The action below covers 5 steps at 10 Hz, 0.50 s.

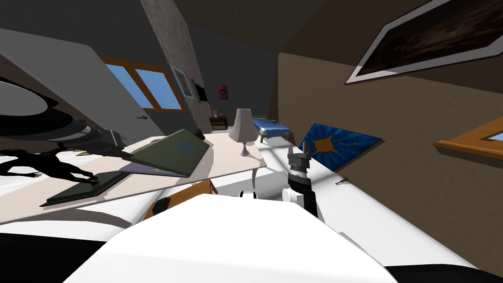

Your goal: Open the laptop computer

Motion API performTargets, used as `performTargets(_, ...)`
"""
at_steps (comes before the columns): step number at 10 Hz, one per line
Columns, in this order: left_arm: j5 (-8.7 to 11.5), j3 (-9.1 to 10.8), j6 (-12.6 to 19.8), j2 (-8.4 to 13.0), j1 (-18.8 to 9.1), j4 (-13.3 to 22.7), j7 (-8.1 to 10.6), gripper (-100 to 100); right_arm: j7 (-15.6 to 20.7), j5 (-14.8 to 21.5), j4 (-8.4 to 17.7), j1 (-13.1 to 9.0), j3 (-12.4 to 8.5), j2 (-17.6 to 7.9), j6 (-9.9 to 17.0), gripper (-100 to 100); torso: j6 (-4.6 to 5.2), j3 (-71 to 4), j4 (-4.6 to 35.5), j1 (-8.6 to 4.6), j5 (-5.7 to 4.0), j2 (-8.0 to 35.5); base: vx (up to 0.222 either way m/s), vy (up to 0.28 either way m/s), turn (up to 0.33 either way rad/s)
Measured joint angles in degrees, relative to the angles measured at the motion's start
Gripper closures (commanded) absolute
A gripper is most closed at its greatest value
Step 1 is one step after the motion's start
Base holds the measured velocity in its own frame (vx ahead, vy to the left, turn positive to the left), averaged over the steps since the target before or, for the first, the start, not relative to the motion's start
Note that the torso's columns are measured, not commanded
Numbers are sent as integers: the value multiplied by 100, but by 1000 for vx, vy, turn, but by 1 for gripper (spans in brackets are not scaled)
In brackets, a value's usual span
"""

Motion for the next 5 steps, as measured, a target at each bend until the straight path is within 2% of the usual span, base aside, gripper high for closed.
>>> performTargets(5, -1, 0, -1, -2, 0, 0, -2, 0, 0, 0, 0, 0, 0, 0, 0, 0, 1, 2, 2, -3, -2, 5, 0, 0, 0)
